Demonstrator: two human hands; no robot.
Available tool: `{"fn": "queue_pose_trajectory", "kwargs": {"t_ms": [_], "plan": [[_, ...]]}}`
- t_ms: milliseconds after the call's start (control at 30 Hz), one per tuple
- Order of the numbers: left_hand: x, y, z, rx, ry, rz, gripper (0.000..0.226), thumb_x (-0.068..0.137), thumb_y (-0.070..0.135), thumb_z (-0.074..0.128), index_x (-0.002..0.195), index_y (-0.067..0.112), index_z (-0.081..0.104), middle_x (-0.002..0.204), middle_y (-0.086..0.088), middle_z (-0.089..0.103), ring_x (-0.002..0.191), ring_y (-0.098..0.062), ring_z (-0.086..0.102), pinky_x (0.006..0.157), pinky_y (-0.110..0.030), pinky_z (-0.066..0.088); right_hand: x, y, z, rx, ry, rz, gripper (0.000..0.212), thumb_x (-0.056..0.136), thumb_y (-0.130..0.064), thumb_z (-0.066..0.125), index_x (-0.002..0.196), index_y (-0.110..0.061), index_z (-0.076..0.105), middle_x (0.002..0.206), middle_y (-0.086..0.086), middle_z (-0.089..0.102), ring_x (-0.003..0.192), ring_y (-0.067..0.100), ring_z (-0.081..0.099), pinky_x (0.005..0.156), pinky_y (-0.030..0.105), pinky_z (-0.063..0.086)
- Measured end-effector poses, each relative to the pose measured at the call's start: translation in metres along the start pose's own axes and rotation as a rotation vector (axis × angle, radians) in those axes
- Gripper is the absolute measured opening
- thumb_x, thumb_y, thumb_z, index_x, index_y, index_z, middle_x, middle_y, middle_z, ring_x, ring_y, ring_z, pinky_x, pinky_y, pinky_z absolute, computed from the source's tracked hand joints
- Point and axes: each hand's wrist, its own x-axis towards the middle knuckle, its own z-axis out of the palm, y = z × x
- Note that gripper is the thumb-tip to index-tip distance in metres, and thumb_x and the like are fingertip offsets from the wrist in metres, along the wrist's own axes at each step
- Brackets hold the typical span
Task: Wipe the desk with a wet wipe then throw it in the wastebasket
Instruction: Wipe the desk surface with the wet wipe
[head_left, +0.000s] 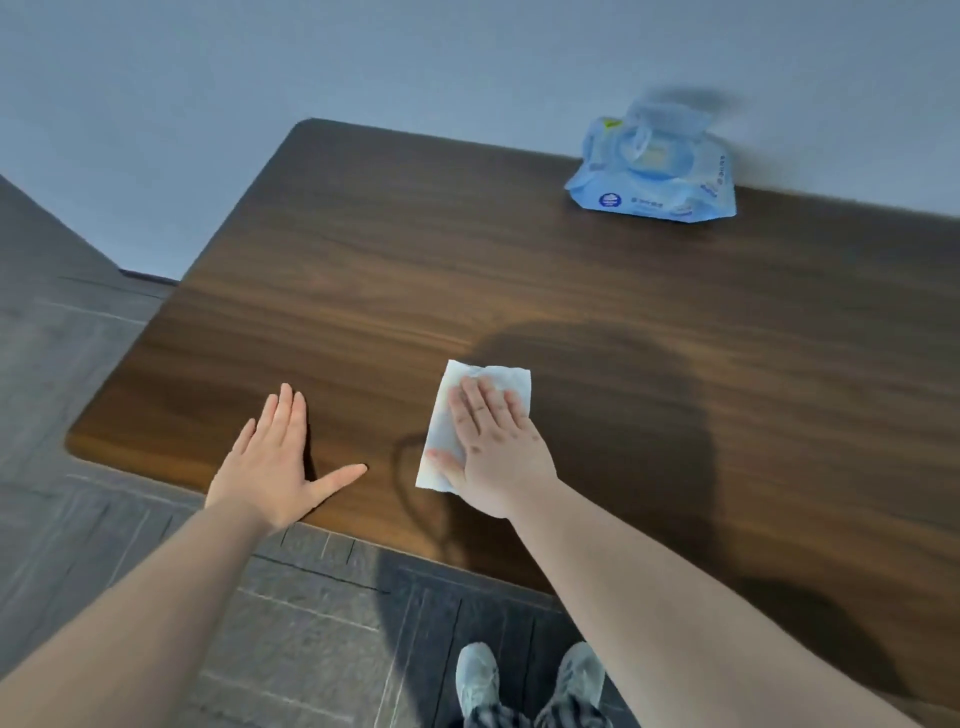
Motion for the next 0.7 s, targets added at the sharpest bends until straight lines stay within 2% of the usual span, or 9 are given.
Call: {"fn": "queue_pose_trajectory", "kwargs": {"t_ms": [133, 267, 467, 600, 700], "plan": [[0.0, -0.038, 0.006, -0.034, 0.009, -0.077, 0.14, 0.05, 0.1, 0.01, 0.147, 0.003, -0.012, 0.157, -0.016, -0.016, 0.146, -0.027, -0.011, 0.119, -0.041, 0.004, 0.049, -0.066, 0.001, 0.024, -0.024, -0.021, 0.074, 0.094, -0.06, 0.006, 0.148, -0.016, -0.017, 0.158, 0.002, -0.023, 0.143, 0.02, -0.026, 0.118, 0.041, -0.013], [-0.001, -0.062, 0.009, -0.094, 0.017, -0.085, 0.144, 0.044, 0.102, 0.01, 0.147, 0.005, -0.014, 0.157, -0.014, -0.019, 0.146, -0.027, -0.013, 0.12, -0.041, 0.003, 0.089, -0.11, -0.002, 0.003, 0.015, -0.048, 0.075, 0.094, -0.059, 0.007, 0.149, -0.013, -0.014, 0.159, 0.005, -0.018, 0.145, 0.024, -0.021, 0.118, 0.042, -0.012], [0.001, -0.064, 0.016, -0.233, 0.082, -0.066, 0.148, 0.038, 0.103, 0.011, 0.147, 0.006, -0.015, 0.158, -0.012, -0.019, 0.145, -0.022, -0.017, 0.118, -0.037, -0.002, 0.127, -0.172, 0.001, 0.044, 0.093, -0.1, 0.072, 0.097, -0.055, 0.015, 0.151, -0.012, -0.004, 0.161, 0.005, -0.008, 0.147, 0.023, -0.013, 0.118, 0.041, -0.01], [0.002, -0.068, 0.02, -0.317, 0.124, -0.084, 0.143, 0.046, 0.092, 0.043, 0.147, 0.011, -0.018, 0.157, -0.009, -0.022, 0.144, -0.019, -0.022, 0.114, -0.031, -0.009, 0.141, -0.196, 0.005, 0.054, 0.101, -0.125, 0.063, 0.099, -0.046, 0.015, 0.151, -0.015, -0.003, 0.161, 0.001, -0.008, 0.147, 0.02, -0.013, 0.119, 0.039, -0.009], [0.002, -0.068, 0.017, -0.305, 0.102, -0.1, 0.144, 0.044, 0.093, 0.038, 0.146, 0.011, -0.021, 0.157, -0.009, -0.025, 0.143, -0.018, -0.024, 0.117, -0.034, -0.008, 0.144, -0.197, 0.004, 0.043, 0.096, -0.142, 0.062, 0.1, -0.046, 0.014, 0.152, -0.016, -0.004, 0.161, 0.0, -0.008, 0.147, 0.019, -0.013, 0.119, 0.038, -0.009]]}}
